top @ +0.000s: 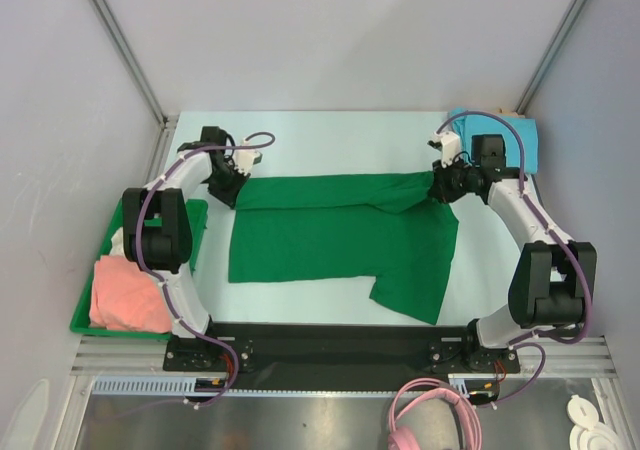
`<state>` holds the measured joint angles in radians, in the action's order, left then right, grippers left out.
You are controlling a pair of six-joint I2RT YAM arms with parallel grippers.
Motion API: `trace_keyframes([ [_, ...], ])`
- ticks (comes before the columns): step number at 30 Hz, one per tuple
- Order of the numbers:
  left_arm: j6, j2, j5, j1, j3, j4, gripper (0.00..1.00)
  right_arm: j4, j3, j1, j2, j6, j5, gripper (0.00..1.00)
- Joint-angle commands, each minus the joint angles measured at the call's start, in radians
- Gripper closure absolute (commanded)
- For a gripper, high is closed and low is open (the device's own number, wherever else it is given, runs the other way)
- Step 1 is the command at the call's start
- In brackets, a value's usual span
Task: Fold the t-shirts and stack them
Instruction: Fold the tshirt
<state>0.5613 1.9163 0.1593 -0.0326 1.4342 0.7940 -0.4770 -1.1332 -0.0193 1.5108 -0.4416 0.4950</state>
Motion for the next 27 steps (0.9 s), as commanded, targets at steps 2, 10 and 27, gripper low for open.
trace_keyframes([
  [2, 0.029, -0.019, -0.001, 0.008, -0.011, 0.002, 1.00, -0.011, 0.001, 0.040, -0.029, -0.008, 0.016, 1.00],
  [10, 0.034, -0.020, -0.004, 0.007, -0.032, 0.001, 1.00, -0.026, 0.012, 0.050, -0.032, -0.031, 0.016, 1.00],
  [27, 0.015, -0.054, -0.009, 0.007, -0.049, -0.012, 0.52, -0.022, 0.023, 0.038, -0.021, -0.025, 0.027, 1.00],
])
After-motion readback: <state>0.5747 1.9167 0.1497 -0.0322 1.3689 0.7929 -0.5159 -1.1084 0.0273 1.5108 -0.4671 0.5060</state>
